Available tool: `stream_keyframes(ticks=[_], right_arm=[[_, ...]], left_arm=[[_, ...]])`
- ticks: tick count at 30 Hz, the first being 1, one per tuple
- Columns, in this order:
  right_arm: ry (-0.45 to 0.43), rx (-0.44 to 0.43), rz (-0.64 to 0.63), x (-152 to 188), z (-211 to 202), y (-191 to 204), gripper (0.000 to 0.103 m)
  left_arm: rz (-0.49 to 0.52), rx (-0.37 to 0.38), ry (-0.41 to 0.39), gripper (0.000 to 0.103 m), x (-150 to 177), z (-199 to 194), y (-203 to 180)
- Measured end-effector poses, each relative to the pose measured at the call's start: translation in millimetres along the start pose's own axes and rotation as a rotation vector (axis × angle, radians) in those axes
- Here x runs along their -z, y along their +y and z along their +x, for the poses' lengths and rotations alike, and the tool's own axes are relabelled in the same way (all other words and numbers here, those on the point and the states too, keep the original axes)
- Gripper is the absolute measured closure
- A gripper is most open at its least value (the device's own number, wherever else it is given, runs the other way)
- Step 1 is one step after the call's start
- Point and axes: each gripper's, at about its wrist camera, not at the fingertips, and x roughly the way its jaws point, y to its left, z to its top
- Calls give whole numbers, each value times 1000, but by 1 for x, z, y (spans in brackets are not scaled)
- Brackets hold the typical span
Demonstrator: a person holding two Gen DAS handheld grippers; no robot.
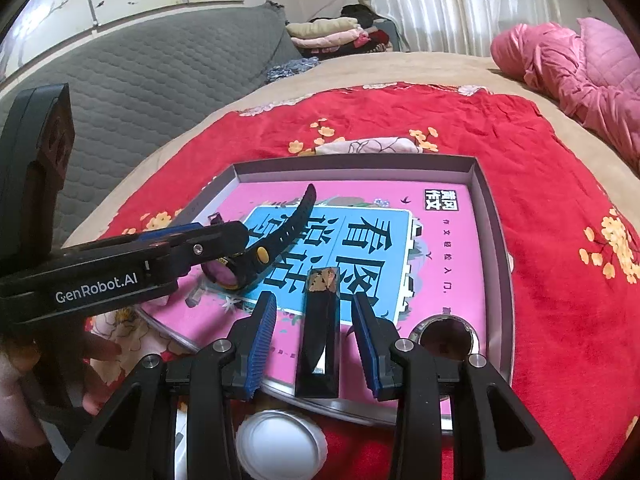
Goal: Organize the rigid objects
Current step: 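Lower the wristwatch onto the book and open the left tool, then withdraw both open tools from the box toward the earbuds case and spray can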
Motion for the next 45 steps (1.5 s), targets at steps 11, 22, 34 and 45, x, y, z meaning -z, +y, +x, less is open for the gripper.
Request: stream_keyframes(ticks=[11, 22, 34, 45], right_arm=[[-9, 7, -4, 0, -2, 1, 51], [-28, 37, -23, -3, -6, 2, 51], [-72, 40, -41, -6, -15, 3, 42], [-146, 69, -58, 0, -46, 0, 28]], left_arm=[[-4, -5, -8, 49, 5, -3, 1], [-29, -40, -43, 39, 12, -21, 5], [-35, -95, -36, 33, 23, -37, 11], [-3, -108, -31, 33, 30, -55, 2]])
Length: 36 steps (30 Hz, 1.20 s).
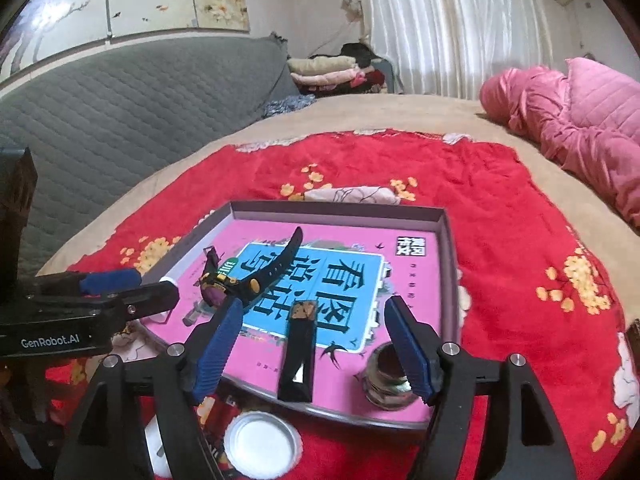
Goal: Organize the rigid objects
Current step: 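Withdraw both open tools from the box toward the earbuds case and spray can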
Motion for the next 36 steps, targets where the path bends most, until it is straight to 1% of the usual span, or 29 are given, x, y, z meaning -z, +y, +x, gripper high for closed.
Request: stream_keyframes(ticks=[3, 8, 11, 21, 25, 36], right_arm=[[2, 24, -4, 5, -8, -1, 28], [4, 55, 37, 11, -22, -7, 28], [12, 56, 46, 16, -30, -5, 28], [39, 63, 24, 30, -46, 6, 28], [35, 72, 29, 31, -53, 5, 28], [33, 71, 9, 34, -63, 14, 28]], left_arm=[[11, 1, 1, 33, 1, -6, -3], [15, 18, 16, 33, 3, -12, -7], [20, 28, 20, 33, 10, -17, -10], [17, 11, 28, 33, 20, -29, -9], [24, 5, 42, 33, 25, -30, -9], [24, 25, 52, 33, 31, -37, -9]])
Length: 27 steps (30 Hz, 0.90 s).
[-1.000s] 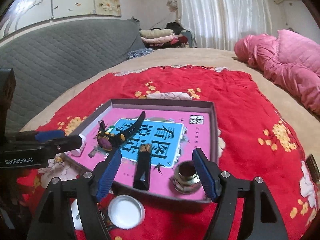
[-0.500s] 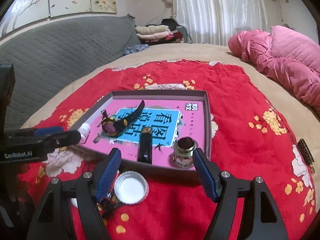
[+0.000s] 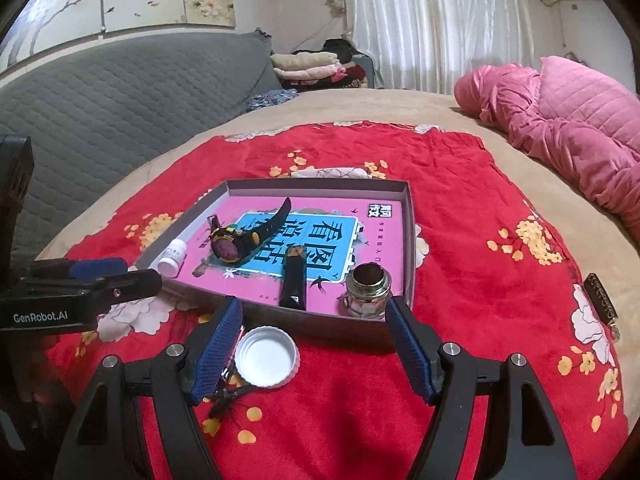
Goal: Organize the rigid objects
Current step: 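Withdraw both open tools from the box toward the earbuds case and spray can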
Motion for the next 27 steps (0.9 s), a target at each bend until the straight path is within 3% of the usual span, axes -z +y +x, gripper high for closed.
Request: stream_keyframes(ticks=[14, 27], right_arm=[[6, -15, -5, 1, -7, 4, 28], [61, -6, -31, 11, -4, 8, 28]], left_arm=[[23, -4, 23, 33, 9, -2, -7], [68, -18, 107, 33, 37, 10, -18]])
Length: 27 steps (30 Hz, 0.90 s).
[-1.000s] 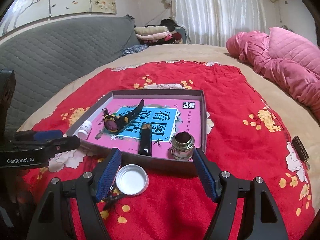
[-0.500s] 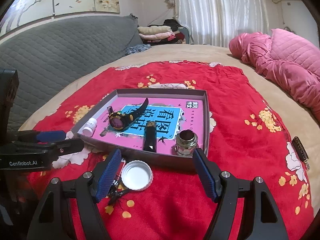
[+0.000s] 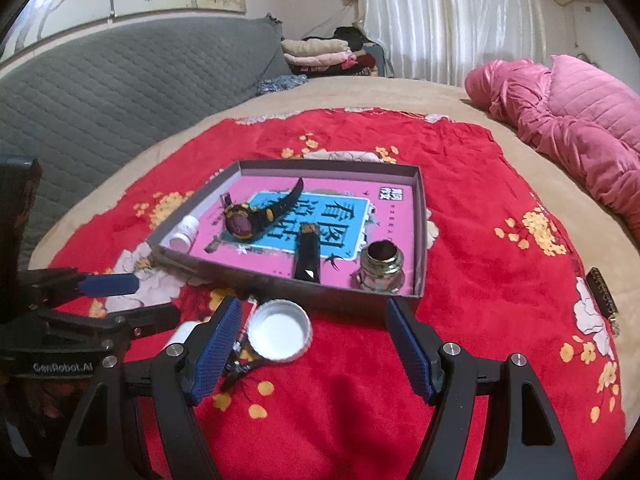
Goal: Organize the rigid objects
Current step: 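Withdraw both open tools from the box toward the earbuds case and spray can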
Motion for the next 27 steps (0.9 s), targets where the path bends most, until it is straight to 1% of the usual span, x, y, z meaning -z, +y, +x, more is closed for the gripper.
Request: stream_keyframes(ticks=[7, 11, 18, 27], right_arm=[[21, 21, 34, 2, 5, -9, 28], [44, 7, 53, 4, 9, -13, 28], [61, 1, 37, 7, 14, -9, 28], [92, -18, 15, 10, 23, -3, 28]], left_arm=[[25, -5, 39, 33, 13, 6, -7], [32, -5, 64, 33, 19, 11, -8], [24, -30, 97, 33, 24, 22, -9], [25, -35, 107, 33, 27, 33, -9]])
